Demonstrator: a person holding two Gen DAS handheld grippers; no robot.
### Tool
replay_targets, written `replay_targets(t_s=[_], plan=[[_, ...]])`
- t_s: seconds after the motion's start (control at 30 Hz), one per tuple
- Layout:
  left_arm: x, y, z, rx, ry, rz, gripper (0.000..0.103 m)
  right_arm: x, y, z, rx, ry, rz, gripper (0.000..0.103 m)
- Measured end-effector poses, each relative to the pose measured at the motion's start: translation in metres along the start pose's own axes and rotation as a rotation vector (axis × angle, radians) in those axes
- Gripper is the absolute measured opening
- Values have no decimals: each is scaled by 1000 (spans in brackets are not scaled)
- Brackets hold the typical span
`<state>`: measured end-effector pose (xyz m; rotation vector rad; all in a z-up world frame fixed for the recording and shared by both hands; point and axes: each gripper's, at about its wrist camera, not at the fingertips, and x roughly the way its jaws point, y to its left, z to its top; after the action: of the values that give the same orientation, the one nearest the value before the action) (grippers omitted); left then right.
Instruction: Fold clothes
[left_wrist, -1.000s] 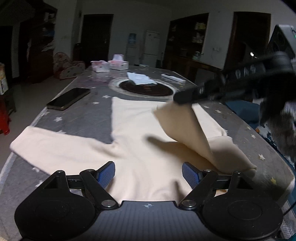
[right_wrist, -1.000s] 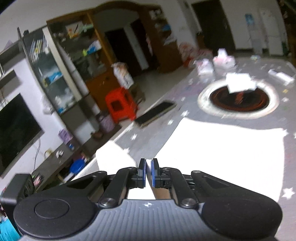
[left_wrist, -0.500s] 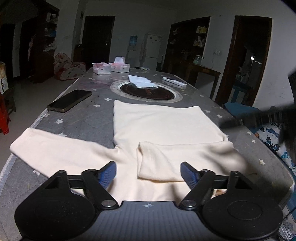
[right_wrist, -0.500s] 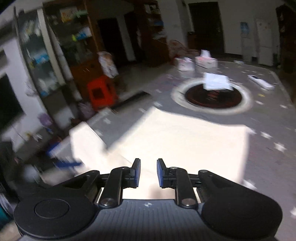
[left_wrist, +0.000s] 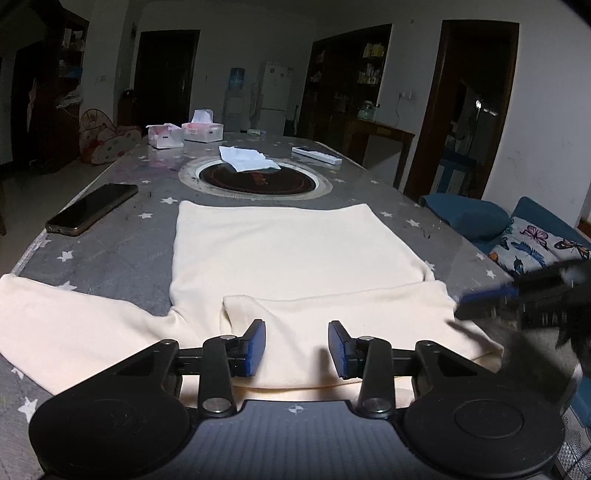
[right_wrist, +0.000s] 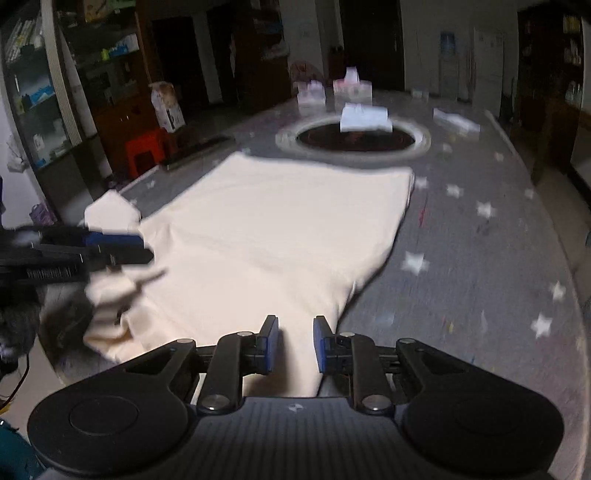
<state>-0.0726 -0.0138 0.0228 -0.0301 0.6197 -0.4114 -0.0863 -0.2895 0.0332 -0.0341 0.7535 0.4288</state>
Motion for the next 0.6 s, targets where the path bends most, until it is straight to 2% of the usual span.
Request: replay_targets(t_s=[0.13,0.3,0.57,0.6], plan=[[1,2,-3,-12,15,30,35,13,-1,16,-4,-40,15,20],[-5,12,-7,-33,24,91,30,39,-5,14,-1,-5,9,20],[-6,22,-7,-62,50,149,27,41,-2,14,-14,-5,6,25],[-5,22,-7,-60,52,154,21,41,-1,14,-20,-5,4,27]])
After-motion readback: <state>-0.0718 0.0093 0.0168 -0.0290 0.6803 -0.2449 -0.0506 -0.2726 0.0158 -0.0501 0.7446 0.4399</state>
